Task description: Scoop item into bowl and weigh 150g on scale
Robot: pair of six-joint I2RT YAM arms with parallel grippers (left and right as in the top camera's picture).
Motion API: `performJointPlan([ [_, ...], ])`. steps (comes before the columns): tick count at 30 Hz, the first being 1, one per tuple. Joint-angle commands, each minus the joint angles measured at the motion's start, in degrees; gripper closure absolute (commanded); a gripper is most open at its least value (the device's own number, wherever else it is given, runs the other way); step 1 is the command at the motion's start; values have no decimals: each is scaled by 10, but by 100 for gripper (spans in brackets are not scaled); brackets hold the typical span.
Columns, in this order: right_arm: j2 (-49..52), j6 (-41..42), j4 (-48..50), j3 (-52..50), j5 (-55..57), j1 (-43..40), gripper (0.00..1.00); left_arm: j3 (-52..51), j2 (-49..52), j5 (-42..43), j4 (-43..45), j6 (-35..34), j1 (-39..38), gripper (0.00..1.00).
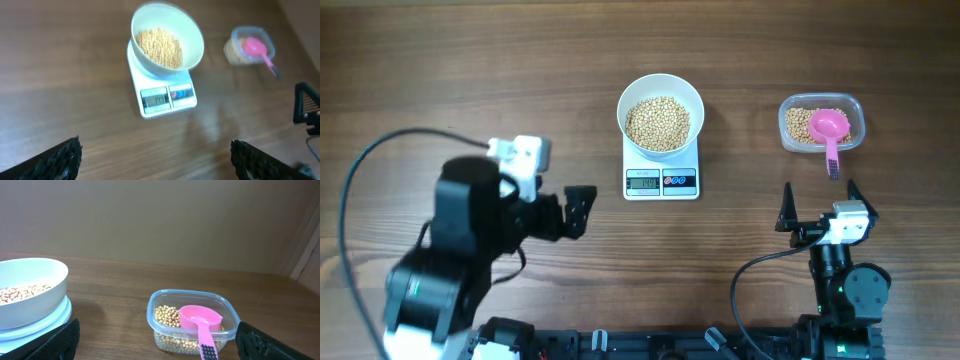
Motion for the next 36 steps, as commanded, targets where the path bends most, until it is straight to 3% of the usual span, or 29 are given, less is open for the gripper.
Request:
performJointPlan([
  [1,-6,9,1,-1,10,2,0,-54,-74,-40,33,1,3,0],
  [10,-6,9,1,-1,10,2,0,-167,-206,-45,91,8,56,0],
  [17,-6,9,1,-1,10,2,0,-251,-281,-46,175,94,103,0],
  [29,-6,9,1,-1,10,2,0,-399,-349,-65,374,95,129,0],
  [36,-6,9,1,-1,10,2,0,-455,-374,-69,439,95,137,0],
])
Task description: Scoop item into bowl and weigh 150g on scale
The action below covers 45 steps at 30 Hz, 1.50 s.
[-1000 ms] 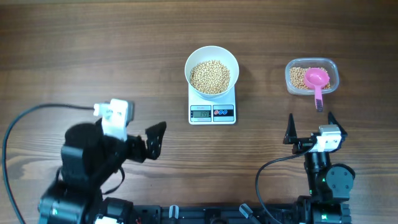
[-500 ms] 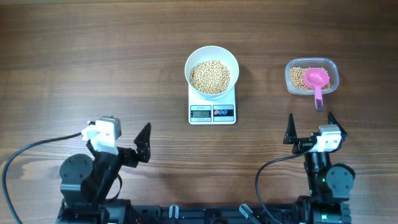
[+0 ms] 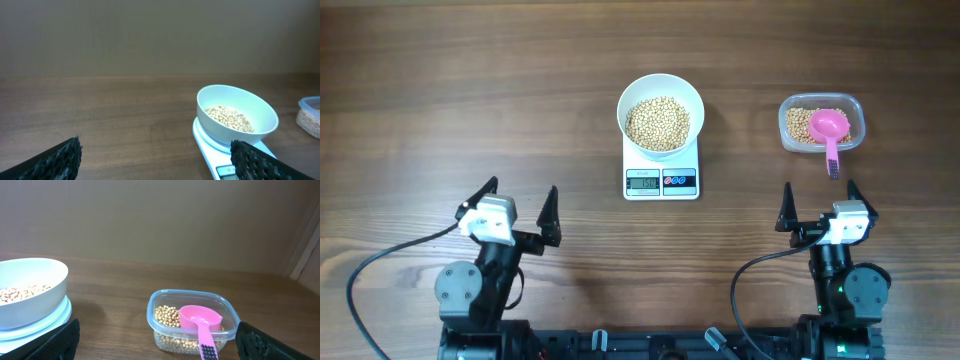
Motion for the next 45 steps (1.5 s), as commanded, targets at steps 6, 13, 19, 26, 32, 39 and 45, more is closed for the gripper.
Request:
performJointPlan([
  [6,-6,9,1,-1,10,2,0,-47,-53,-10,19,0,34,0],
  [13,-6,9,1,-1,10,2,0,-76,-99,-10,19,0,40,0],
  [19,-6,9,1,-1,10,2,0,-99,-104,-9,43,-22,40,0],
  [26,-6,9,1,-1,10,2,0,-138,-104,-10,117,-43,39,0],
  [32,-6,9,1,-1,10,2,0,-138,-104,-10,108,-43,39,0],
  [39,-6,9,1,-1,10,2,0,-138,-104,-10,63,-43,39,0],
  [45,-6,9,1,-1,10,2,0,-138,-104,-46,59,-42,39,0],
])
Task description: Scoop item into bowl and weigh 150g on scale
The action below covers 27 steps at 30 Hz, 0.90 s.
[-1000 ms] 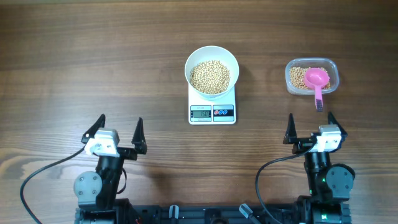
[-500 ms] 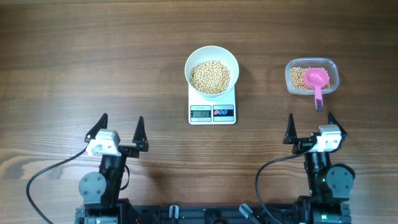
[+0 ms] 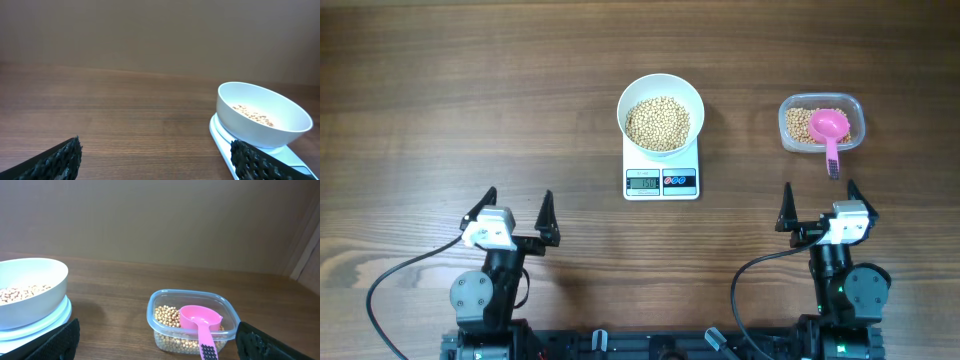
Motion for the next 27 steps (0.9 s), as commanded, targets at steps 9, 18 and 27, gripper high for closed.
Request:
performJointPlan([
  [9,-6,9,1,-1,10,2,0,-3,-6,-90,-10,15,2,0],
  [18,-6,9,1,-1,10,2,1,-3,-6,-84,-10,14,2,0],
  [27,-6,9,1,-1,10,2,0,-3,-6,-74,-11,27,2,0],
])
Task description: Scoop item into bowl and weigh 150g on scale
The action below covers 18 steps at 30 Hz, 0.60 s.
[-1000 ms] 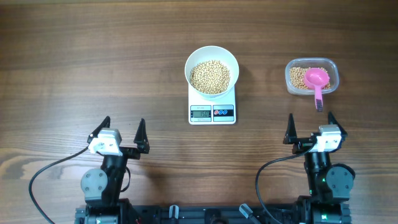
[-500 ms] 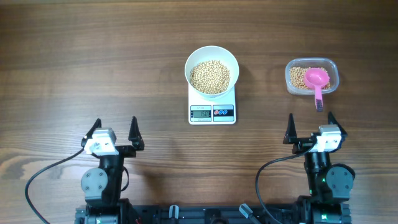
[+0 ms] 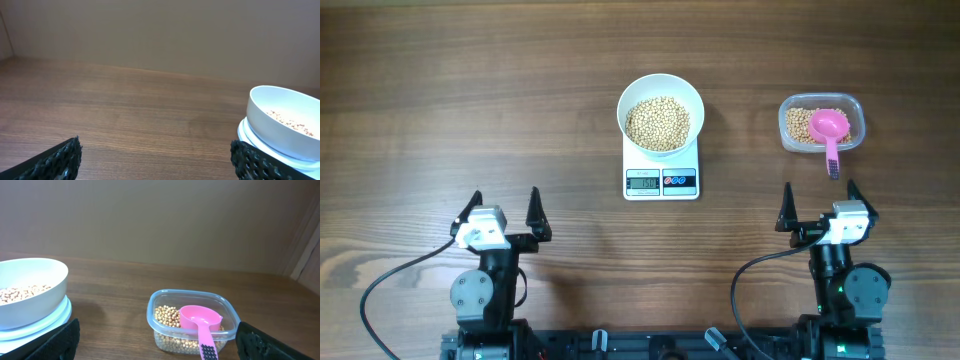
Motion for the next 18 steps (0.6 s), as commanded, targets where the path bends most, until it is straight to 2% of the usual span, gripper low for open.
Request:
performJointPlan([
  [1,-6,9,1,-1,10,2,0,-3,-6,2,-3,18,2,0],
  [12,-6,9,1,-1,10,2,0,-3,-6,0,-3,61,-7,0],
  [18,-6,9,1,-1,10,2,0,-3,-6,0,-3,61,-10,0],
])
